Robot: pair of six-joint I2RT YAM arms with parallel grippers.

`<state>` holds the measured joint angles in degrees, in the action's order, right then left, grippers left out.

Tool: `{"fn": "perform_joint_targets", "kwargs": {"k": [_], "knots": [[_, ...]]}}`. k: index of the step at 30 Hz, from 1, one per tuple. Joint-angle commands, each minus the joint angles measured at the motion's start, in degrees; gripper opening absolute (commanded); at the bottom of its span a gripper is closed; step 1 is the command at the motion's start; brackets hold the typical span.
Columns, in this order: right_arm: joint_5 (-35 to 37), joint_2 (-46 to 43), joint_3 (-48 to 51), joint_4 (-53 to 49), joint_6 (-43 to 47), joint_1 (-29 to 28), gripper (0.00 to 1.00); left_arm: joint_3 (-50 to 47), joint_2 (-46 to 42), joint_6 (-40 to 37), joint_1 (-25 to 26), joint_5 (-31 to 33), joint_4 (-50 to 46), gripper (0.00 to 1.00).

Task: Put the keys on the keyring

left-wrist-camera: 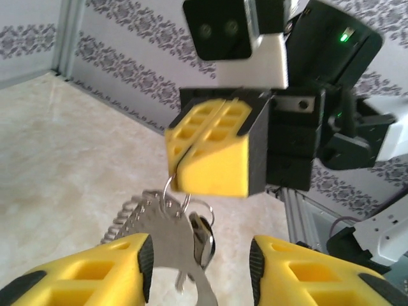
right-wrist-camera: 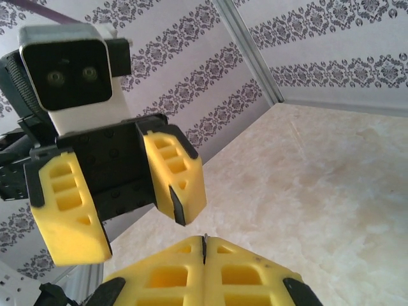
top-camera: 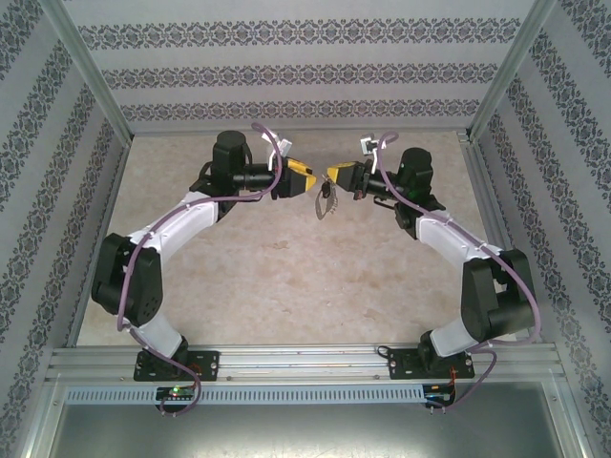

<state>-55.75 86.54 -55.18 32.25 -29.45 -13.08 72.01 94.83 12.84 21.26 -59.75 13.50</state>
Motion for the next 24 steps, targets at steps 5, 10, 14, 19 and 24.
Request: {"fn": "perform_joint_targets", "kwargs": {"k": [5,10,14,19,24], "knots": [[4.1,-1.1,-10.4,-26.3,19.9,0.4,0.0,2.9,-2.1,-10.7,-0.5,7.7,-13.5,0.53],[4.8,-1.7,-13.6,-34.2,26.0,1.2,0.0,3.3,-1.9,-11.4,-0.5,10.6,-14.3,0.8],[0.1,-1.1,-15.6,-36.8,27.5,2.3,0.0,4.4,-1.2,-12.3,-0.5,12.7,-15.1,1.0],[-6.1,0.5,-18.5,-40.3,28.8,3.4,0.0,4.7,-0.2,-10.6,-0.7,16.0,-12.4,1.0],[-8.3,1.3,-20.9,-44.1,31.4,3.5,0.0,5.0,1.2,-3.0,-1.9,20.3,-7.4,1.0]]}}
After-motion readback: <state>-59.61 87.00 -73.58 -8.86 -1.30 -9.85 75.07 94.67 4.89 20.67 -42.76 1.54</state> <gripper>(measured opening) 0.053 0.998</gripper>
